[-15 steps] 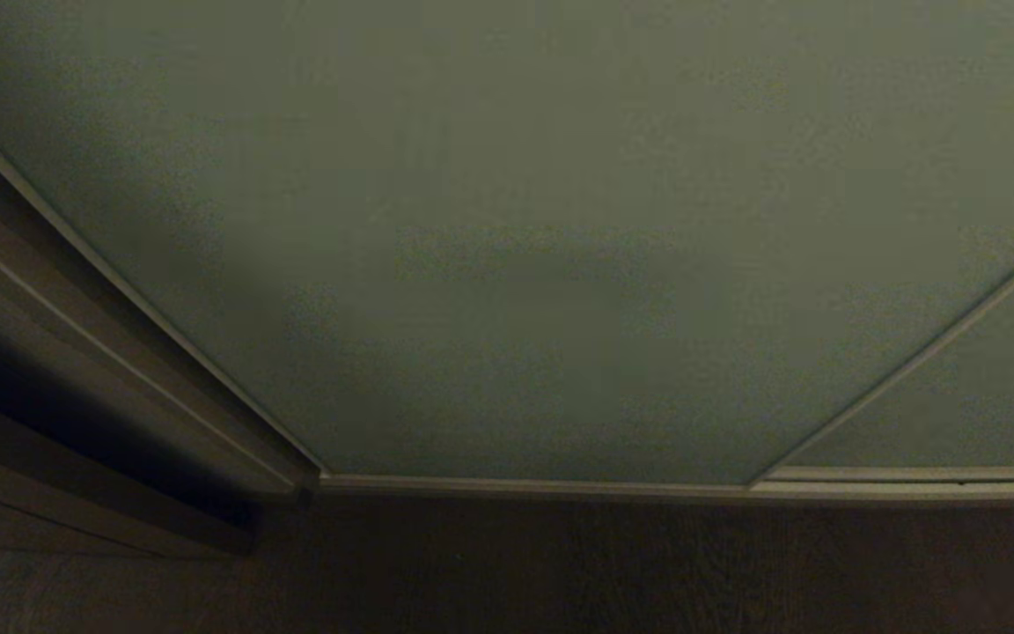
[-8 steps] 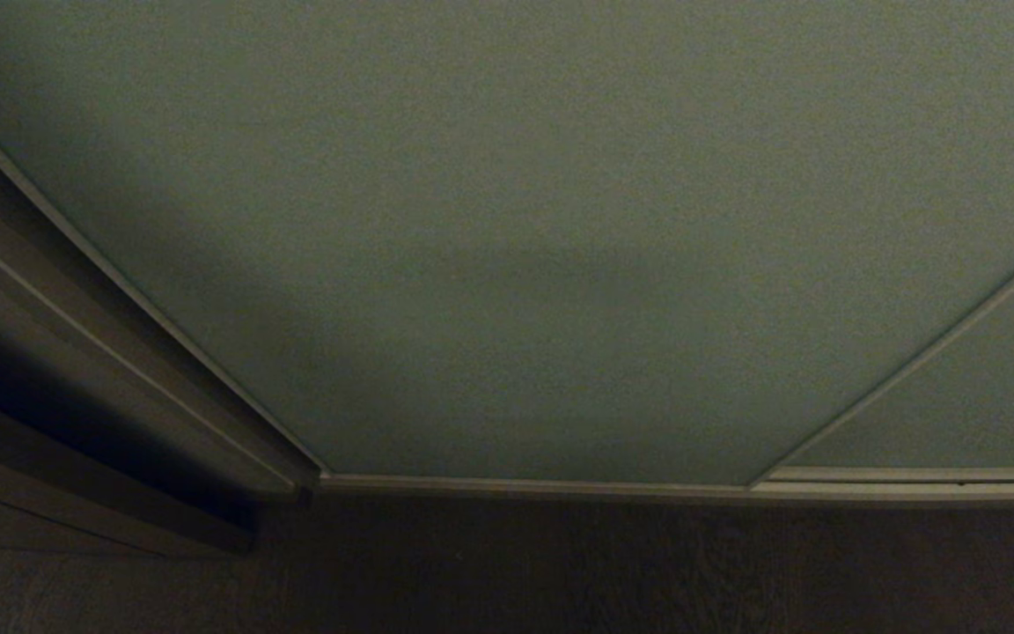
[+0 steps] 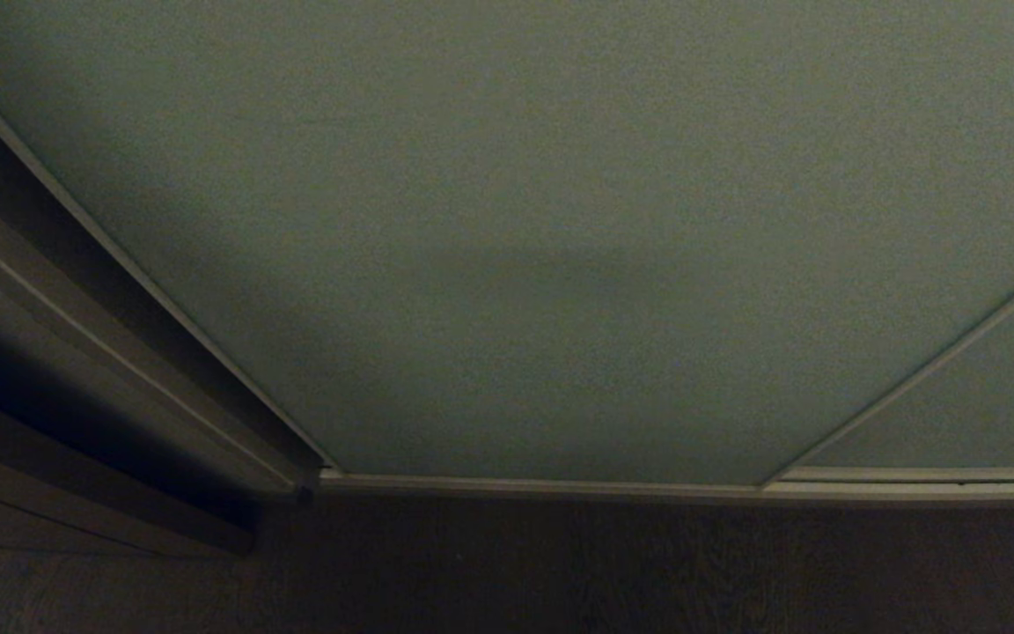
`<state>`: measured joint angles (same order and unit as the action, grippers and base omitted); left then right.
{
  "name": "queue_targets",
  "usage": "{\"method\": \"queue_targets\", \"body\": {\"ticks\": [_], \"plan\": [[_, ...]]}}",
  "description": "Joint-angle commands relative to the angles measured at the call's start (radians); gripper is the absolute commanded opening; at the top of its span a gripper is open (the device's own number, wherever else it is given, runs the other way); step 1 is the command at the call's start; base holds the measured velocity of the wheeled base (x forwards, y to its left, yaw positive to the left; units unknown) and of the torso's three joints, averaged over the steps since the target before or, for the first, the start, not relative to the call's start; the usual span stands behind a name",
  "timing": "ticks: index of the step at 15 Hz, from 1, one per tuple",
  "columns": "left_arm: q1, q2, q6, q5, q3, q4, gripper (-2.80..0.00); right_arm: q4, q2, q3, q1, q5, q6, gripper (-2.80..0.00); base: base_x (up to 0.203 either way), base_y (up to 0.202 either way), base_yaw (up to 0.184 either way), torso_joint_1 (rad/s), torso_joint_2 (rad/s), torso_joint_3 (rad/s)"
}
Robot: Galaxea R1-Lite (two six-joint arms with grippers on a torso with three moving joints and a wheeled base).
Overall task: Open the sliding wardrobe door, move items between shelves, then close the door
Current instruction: Open the door
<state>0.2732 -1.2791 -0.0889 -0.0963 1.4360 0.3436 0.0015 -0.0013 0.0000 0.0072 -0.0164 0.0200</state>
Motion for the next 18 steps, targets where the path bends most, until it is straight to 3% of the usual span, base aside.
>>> {"method": "queue_targets", "body": {"ticks": [1, 4, 10, 14, 18], "plan": [[-0.032, 0.016, 0.000, 0.001, 0.000, -0.001, -2.80, 0.000, -0.002, 0.000, 0.000, 0.000, 0.001, -2.80, 0.000, 0.000, 0.000, 0.000, 0.00, 0.000], [-0.072, 0.065, 0.012, 0.000, -0.005, -0.029, -2.80, 0.000, -0.002, 0.000, 0.000, 0.000, 0.000, -2.80, 0.000, 0.000, 0.000, 0.000, 0.00, 0.000], [-0.040, 0.178, 0.005, 0.016, -0.104, -0.037, -2.80, 0.000, -0.002, 0.000, 0.000, 0.000, 0.001, -2.80, 0.000, 0.000, 0.000, 0.000, 0.00, 0.000], [-0.027, 0.124, -0.001, 0.024, -0.117, -0.091, -2.80, 0.000, -0.002, 0.000, 0.000, 0.000, 0.000, -2.80, 0.000, 0.000, 0.000, 0.000, 0.00, 0.000], [-0.057, 0.007, -0.004, -0.010, -0.061, -0.180, -2.80, 0.000, -0.002, 0.000, 0.000, 0.000, 0.001, -2.80, 0.000, 0.000, 0.000, 0.000, 0.00, 0.000]]}}
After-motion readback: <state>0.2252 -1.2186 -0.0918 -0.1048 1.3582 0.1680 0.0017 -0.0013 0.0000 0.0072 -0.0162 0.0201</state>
